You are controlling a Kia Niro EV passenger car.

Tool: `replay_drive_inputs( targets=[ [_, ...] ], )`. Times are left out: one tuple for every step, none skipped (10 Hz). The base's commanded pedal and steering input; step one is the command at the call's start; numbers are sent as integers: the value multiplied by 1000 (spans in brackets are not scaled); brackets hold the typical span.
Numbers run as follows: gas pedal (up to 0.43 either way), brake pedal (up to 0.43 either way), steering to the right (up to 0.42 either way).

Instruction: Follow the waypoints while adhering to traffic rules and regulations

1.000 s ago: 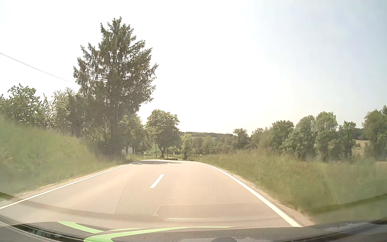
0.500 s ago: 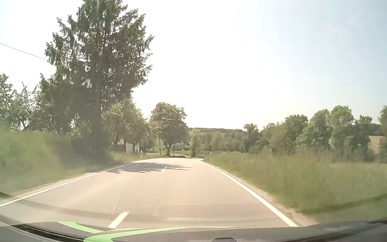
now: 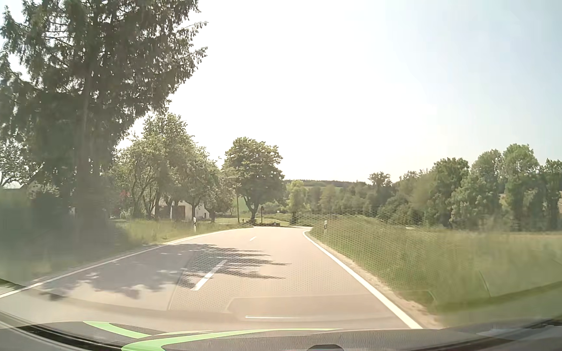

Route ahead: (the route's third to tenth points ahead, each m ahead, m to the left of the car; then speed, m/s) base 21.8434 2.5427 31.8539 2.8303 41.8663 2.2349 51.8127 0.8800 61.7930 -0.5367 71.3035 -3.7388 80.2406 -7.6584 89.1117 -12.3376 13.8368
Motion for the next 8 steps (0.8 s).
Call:
replay_drive_inputs(
  targets=[
    [0, 189, -25],
    [0, 177, -23],
    [0, 165, -19],
    [0, 146, -18],
    [0, 128, -15],
    [0, 128, -11],
    [0, 128, -9],
    [0, 104, -5]
  ],
)
